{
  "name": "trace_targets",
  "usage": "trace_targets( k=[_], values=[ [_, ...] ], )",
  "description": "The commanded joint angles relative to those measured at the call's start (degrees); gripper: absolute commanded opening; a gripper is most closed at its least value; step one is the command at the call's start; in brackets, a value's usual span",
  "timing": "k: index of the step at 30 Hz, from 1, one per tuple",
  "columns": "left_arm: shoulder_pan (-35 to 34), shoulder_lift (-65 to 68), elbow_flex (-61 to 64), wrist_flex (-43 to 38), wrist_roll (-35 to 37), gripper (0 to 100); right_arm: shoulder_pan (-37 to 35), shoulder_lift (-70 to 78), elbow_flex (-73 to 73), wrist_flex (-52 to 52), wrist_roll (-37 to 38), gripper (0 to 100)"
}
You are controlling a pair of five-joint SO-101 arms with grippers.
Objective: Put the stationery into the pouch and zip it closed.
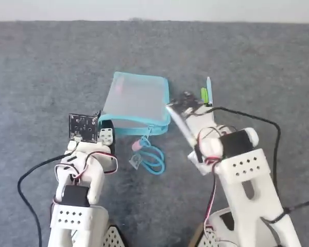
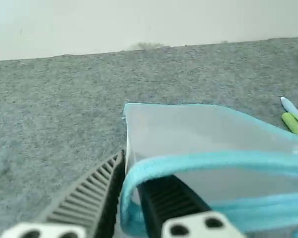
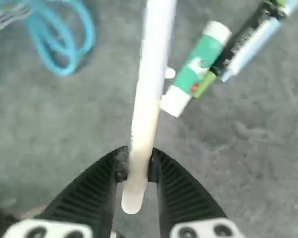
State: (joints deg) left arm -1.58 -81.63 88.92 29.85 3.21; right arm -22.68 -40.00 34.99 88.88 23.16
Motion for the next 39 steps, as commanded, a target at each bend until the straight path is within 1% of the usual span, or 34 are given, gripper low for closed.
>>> trace_targets(
  k=[1,3,5,7,10,12,16,21,24,26,34,39],
  values=[
    [-0.8,0.9,-0.8,-2.2,1.0,1,-5.5,2.1,-10.6,7.3,1.1,0.8],
    [-3.1,0.9,-0.8,-3.3,1.1,1,-8.2,3.6,-15.8,11.6,0.7,0.8],
    [-5.4,0.9,-0.3,-4.7,1.1,1,-10.6,5.0,-20.2,13.6,-0.3,0.8],
    [-5.5,0.9,0.1,-5.2,1.0,1,-12.3,6.8,-22.9,13.6,-1.8,0.8],
    [-5.7,0.9,0.2,-5.2,0.9,1,-13.6,11.0,-24.8,13.8,-2.2,0.8],
    [-5.9,0.9,0.2,-5.3,0.9,1,-13.6,12.6,-25.0,14.0,-2.1,0.8],
    [-5.9,0.9,0.2,-5.4,0.9,1,-14.1,11.1,-25.0,13.9,-2.0,0.7],
    [-6.1,0.9,0.0,-6.0,1.0,1,-16.6,10.4,-22.8,14.0,-1.1,0.7],
    [-8.2,0.9,0.1,-6.9,1.1,1,-17.7,10.2,-22.2,14.1,-0.3,0.7],
    [-9.1,0.9,0.1,-7.1,1.1,1,-17.7,10.2,-22.2,14.1,0.3,0.7],
    [-9.1,0.9,0.0,-6.8,0.9,1,-17.6,11.1,-22.3,13.8,0.2,0.7],
    [-9.4,0.8,-0.8,-6.7,0.7,1,-17.2,15.7,-23.0,13.9,0.0,0.7]
  ],
)
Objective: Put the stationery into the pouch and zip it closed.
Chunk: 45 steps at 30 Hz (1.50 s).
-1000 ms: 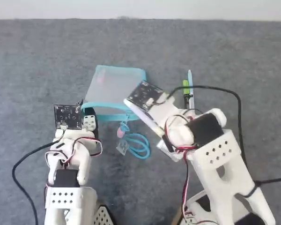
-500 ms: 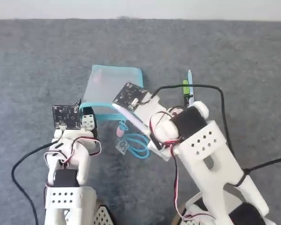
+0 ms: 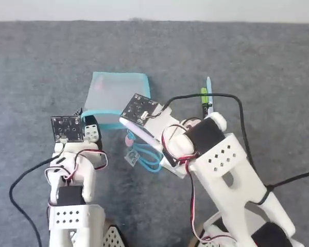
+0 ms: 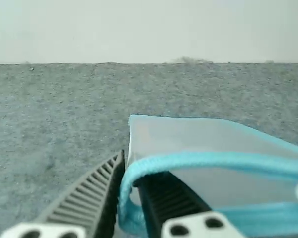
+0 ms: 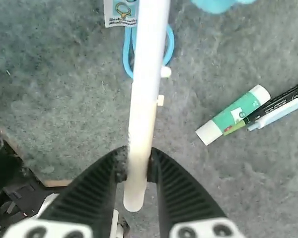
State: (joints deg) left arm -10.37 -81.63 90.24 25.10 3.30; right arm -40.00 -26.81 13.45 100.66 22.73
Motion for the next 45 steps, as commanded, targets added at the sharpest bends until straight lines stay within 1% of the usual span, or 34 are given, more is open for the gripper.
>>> trace_targets(
  k=[1,6,13,17,21,25,27,30,34,35,37,39,42,45],
  values=[
    [-0.6,0.8,-2.2,-1.9,0.6,1,0.1,3.7,-2.3,2.2,0.4,0.7],
    [-0.4,0.8,-2.3,-1.9,0.6,1,0.1,10.4,-10.0,2.2,-1.5,0.7],
    [-0.3,0.8,-2.2,-1.9,0.6,1,0.0,19.1,-20.1,2.2,-2.0,0.7],
    [-0.3,0.8,-2.2,-1.9,0.6,1,-0.3,21.4,-25.8,2.2,-2.2,0.7],
    [-0.1,0.8,-2.2,-1.9,0.6,1,-0.3,21.8,-32.0,2.1,-4.7,0.9],
    [2.3,0.8,-2.2,-0.5,0.6,1,-1.3,21.6,-38.7,2.0,-4.9,0.9],
    [3.3,0.4,-2.2,0.4,0.6,1,-2.7,21.8,-40.2,1.7,-4.6,0.9],
    [3.5,0.4,-2.2,0.4,0.6,1,-7.5,22.0,-40.3,1.1,-4.3,0.9],
    [3.4,0.5,-2.2,0.4,0.6,1,-14.8,21.1,-40.2,1.8,3.0,1.0],
    [3.4,0.5,-2.2,0.4,0.6,1,-15.8,20.5,-40.1,1.9,3.2,1.2],
    [3.4,0.5,-2.2,0.4,0.6,1,-15.8,19.0,-39.1,1.8,3.2,4.4],
    [3.5,0.5,-2.2,0.4,0.6,1,-14.4,17.8,-37.9,1.7,3.1,10.7],
    [3.5,0.5,-2.2,0.3,0.6,1,-12.8,16.7,-36.0,-0.2,1.0,18.5],
    [3.5,0.5,-2.2,0.4,0.6,1,-12.4,15.9,-35.3,-1.5,0.4,20.3]
  ],
)
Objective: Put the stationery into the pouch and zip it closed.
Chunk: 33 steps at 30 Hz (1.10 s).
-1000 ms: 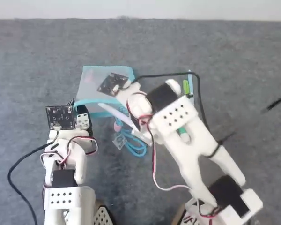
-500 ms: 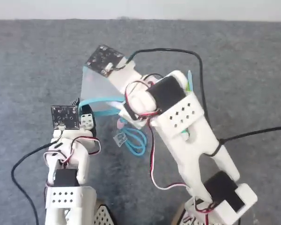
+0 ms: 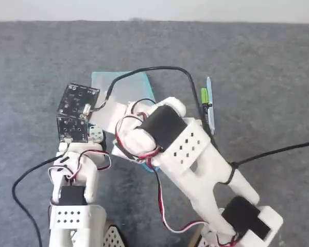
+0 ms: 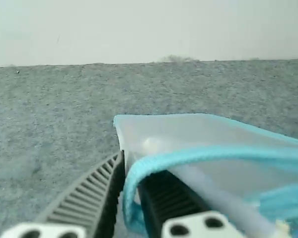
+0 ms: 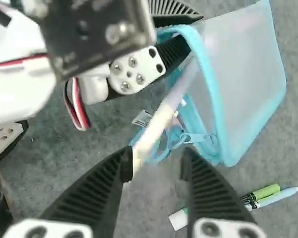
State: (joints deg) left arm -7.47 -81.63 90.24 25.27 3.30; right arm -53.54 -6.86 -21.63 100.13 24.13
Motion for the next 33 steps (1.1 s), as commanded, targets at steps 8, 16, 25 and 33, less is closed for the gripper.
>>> trace_targets(
  k=[8,16,25,33],
  values=[
    [0.4,0.5,-2.2,0.2,0.6,1,9.0,-12.2,0.1,-0.9,-4.1,15.1],
    [0.3,0.5,-2.2,0.3,0.6,1,18.2,-12.3,21.5,-3.4,1.8,11.0],
    [0.3,0.5,-2.2,0.3,0.6,1,8.0,-15.5,29.8,-11.4,1.8,9.8],
    [0.3,0.5,-2.2,0.3,0.6,1,6.2,-16.5,30.2,-22.4,1.8,9.7]
  ],
)
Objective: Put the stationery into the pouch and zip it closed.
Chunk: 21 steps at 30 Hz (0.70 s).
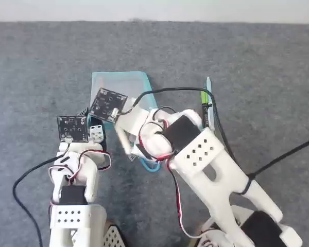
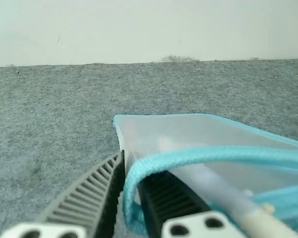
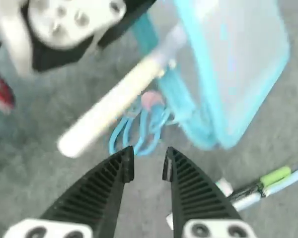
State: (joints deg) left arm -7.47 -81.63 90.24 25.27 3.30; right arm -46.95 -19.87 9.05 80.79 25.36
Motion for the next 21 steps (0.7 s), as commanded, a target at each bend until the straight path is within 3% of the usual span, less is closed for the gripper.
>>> trace_targets(
  k=[1,6,9,14,21],
  values=[
    [0.3,0.5,-2.2,0.3,0.6,1,-0.5,-3.8,-0.8,-3.5,0.5,9.8],
    [0.3,0.4,-2.2,0.3,0.6,1,-0.1,-8.2,-0.4,-7.7,0.5,9.5],
    [0.3,0.5,-2.2,0.3,0.6,1,3.2,-12.5,0.7,-3.5,-1.5,9.5],
    [0.3,0.4,-2.2,0.3,0.6,1,17.0,-20.1,11.7,-0.7,-4.7,9.5],
    [0.2,0.4,-2.1,0.3,0.6,1,34.4,-22.9,36.7,-14.9,-4.7,9.9]
  ],
)
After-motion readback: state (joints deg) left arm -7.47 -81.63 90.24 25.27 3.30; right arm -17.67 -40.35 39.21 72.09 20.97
